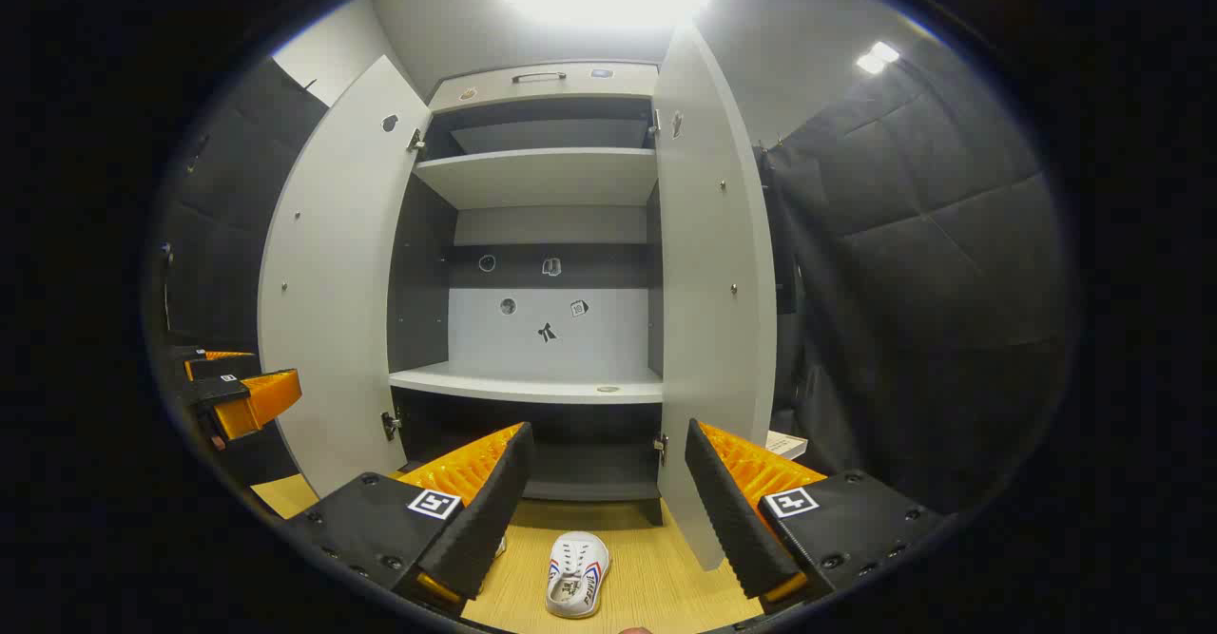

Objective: Grab one shoe with the right hand and put it into the shoe cabinet, grab the other shoe with the left hand and put it into the shoe cabinet; then close the right door with the right hand and the left door with the left hand.

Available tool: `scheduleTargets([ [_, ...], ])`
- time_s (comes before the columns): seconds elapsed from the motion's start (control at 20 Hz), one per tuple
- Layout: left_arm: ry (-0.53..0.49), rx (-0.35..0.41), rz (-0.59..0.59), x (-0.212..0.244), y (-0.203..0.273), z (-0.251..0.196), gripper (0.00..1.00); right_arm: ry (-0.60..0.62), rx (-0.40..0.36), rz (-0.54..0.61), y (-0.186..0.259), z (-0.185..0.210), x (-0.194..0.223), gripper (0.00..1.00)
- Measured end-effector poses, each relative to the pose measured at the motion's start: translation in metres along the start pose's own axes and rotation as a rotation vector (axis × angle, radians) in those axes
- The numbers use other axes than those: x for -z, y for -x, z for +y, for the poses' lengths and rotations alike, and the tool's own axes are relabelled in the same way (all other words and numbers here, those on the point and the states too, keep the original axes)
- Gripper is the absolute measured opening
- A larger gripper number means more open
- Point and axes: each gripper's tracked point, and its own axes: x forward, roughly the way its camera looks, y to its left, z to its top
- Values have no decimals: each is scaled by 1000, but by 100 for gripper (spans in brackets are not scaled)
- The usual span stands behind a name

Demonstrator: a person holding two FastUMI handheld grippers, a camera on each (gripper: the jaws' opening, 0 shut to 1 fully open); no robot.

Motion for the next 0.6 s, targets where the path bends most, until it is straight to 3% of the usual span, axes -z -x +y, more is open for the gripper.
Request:
scheduleTargets([
  [0.6,-1,5,-19,-5,-5,1,92,6,8,22,-10,3,5,100],
])
